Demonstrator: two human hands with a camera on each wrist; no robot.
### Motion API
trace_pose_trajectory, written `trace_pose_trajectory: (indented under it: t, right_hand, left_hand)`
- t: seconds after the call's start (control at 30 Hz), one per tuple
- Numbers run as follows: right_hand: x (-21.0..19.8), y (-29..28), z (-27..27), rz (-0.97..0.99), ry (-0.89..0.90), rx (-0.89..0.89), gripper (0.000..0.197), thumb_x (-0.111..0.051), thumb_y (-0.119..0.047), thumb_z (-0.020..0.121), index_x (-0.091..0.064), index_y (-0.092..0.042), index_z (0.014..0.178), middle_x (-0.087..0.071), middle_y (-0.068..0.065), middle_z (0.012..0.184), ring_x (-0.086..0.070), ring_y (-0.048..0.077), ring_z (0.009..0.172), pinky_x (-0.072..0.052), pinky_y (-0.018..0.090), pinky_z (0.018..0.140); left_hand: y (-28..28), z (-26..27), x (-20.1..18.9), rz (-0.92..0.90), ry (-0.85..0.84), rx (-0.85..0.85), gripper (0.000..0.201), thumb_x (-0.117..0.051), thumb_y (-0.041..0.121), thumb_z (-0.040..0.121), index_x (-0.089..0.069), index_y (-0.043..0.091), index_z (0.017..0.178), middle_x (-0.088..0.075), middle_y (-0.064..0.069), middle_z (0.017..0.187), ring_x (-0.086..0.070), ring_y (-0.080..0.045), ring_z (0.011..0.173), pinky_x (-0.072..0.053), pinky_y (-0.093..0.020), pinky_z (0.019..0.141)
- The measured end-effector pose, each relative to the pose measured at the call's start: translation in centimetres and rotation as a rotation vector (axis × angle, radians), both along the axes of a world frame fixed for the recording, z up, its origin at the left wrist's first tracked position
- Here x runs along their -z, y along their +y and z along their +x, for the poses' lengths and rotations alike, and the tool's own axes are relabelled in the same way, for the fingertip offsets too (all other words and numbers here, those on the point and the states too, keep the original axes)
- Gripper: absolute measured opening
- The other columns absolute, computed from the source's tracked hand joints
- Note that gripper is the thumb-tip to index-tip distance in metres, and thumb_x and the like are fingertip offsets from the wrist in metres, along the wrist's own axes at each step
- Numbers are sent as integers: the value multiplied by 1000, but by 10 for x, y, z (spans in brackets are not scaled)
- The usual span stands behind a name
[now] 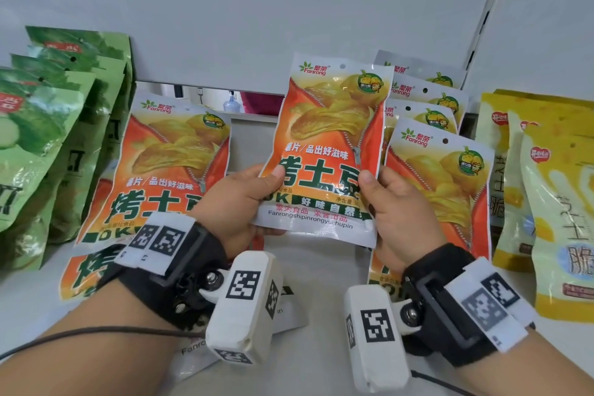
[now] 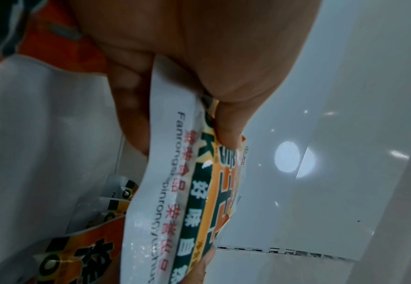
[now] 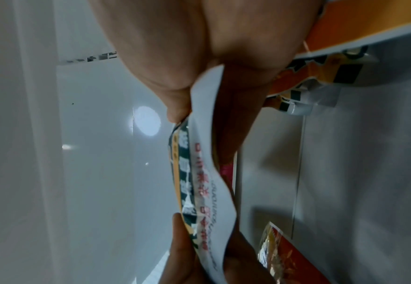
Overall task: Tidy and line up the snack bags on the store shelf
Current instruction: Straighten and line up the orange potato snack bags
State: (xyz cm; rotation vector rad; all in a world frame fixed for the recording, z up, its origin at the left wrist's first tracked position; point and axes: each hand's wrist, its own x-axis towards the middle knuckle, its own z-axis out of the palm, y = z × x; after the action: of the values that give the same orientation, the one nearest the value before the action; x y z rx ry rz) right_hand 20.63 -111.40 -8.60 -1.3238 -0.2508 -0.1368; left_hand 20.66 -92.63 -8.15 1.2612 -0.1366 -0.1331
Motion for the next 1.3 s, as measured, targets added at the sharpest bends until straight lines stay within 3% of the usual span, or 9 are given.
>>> trace_pose_trajectory:
  t: [0.27, 0.47, 0.6, 0.7, 0.83, 0.93, 1.03, 1.2, 1.3]
  right_hand:
    - [-6, 2, -7, 27, 42, -168, 40, -62, -31, 70, -59, -18, 107, -73, 2, 97, -71, 16, 83, -59, 32, 66]
    - [-3, 3, -6, -87, 87, -110, 16, -54, -18, 92, -57, -23, 107, -73, -2, 88, -71, 18, 72, -51, 22, 43]
    - [-5, 3, -4, -184, 30, 38, 24, -60, -20, 89, -54, -25, 112, -64, 3, 115, -65, 17, 98, -53, 26, 57]
    - [-7, 0, -5, -302, -82, 193, 33, -65, -24, 85, -48, -30, 113, -60, -8, 112, -59, 3, 97, -50, 26, 77]
    - [-12, 2, -9, -458, -193, 313, 30, -67, -29, 82, -48, -36, 104, -54, -14, 102, -52, 1, 92, -45, 20, 75]
    - [-14, 7, -13, -453, -174, 143, 44, -71, -51, 68, -49, -41, 104, -58, -12, 104, -60, 0, 88, -47, 22, 72]
    - [-9, 12, -11, -384, -105, -71, 82, -76, -64, 49, -45, -41, 122, -59, -13, 115, -62, -7, 92, -52, 30, 83]
    - [-1, 11, -1, -386, -144, 101, 41, -72, -9, 79, -60, -25, 114, -71, -7, 103, -67, 11, 96, -52, 40, 91]
    - [-2, 10, -3, -276, -133, 59, 33, -69, -9, 72, -66, -25, 101, -73, -7, 101, -67, 12, 97, -51, 37, 90]
  left_hand:
    - [-2, -1, 1, 22, -14, -56, 28, -48, 28, 95, -62, 15, 116, -67, -17, 117, -64, -26, 82, -51, -20, 45]
    - [0, 2, 3, 36, -37, -66, 24, -49, 30, 93, -65, 21, 109, -72, -12, 106, -68, -22, 76, -51, -21, 45]
    - [1, 4, 4, -14, -82, -84, 23, -50, 28, 93, -64, 19, 109, -74, -8, 99, -71, -19, 74, -54, -24, 48]
    - [2, 4, 3, -68, -120, -122, 28, -54, 27, 87, -64, 16, 111, -75, -7, 97, -72, -18, 74, -56, -26, 53]
    - [4, 5, 5, -14, -204, -148, 31, -53, 27, 89, -64, 17, 117, -72, -11, 108, -68, -27, 101, -50, -45, 94]
    - [2, 3, 4, 10, -273, -114, 39, -52, 31, 90, -59, 18, 126, -69, -10, 116, -64, -27, 112, -43, -47, 103]
    - [1, 0, 3, 98, -253, 16, 53, -44, 57, 84, -63, 26, 122, -68, -3, 120, -62, -21, 114, -47, -37, 90]
    - [-2, -4, 4, 167, -225, 1, 52, -42, 69, 80, -69, 33, 108, -69, 5, 117, -59, -10, 116, -44, -30, 87]
    - [-2, 1, 5, 142, -245, -140, 48, -64, 55, 74, -61, 36, 118, -62, 8, 124, -55, -5, 114, -42, -28, 87]
